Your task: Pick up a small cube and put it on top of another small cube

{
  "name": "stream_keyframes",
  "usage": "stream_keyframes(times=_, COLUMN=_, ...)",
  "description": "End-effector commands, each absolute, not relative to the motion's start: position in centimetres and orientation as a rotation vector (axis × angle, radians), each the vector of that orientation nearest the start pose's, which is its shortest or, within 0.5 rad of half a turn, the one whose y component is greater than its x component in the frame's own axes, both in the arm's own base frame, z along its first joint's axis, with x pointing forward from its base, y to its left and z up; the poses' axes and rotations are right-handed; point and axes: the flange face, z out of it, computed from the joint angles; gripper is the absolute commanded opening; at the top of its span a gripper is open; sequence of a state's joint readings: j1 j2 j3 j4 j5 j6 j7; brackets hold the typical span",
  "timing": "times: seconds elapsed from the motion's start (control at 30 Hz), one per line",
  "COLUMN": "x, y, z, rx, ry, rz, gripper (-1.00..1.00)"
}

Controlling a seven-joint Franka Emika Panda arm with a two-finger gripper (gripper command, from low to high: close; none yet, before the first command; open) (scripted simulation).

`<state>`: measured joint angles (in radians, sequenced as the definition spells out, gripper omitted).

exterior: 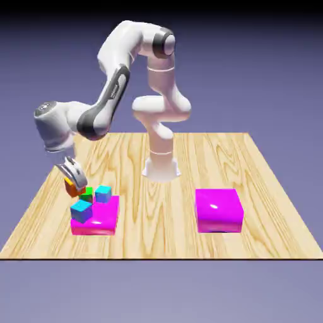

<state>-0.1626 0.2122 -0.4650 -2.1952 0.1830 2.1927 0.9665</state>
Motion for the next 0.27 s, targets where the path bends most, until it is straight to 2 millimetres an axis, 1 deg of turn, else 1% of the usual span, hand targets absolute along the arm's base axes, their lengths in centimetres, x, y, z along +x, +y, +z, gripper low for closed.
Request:
stream_keyframes(times=0.0, x=43.2, y=-30.5, z=27.5, rx=-2.041, ry=2.359, rz=0.298, gripper=-1.0)
stream_keyframes(times=0.1, x=42.9, y=-30.2, z=25.0, rx=-2.038, ry=2.355, rz=0.3, gripper=-1.0)
stream_keyframes(times=0.13, x=42.9, y=-30.1, z=24.8, rx=-2.038, ry=2.354, rz=0.301, gripper=-1.0)
stream_keyframes(times=0.17, x=42.9, y=-30.1, z=24.8, rx=-2.038, ry=2.354, rz=0.301, gripper=1.0)
stream_keyframes(times=0.2, x=42.9, y=-30.1, z=24.8, rx=-2.038, ry=2.354, rz=0.301, gripper=1.0)
stream_keyframes(times=0.23, x=43.0, y=-30.3, z=25.6, rx=-2.04, ry=2.356, rz=0.3, gripper=1.0)
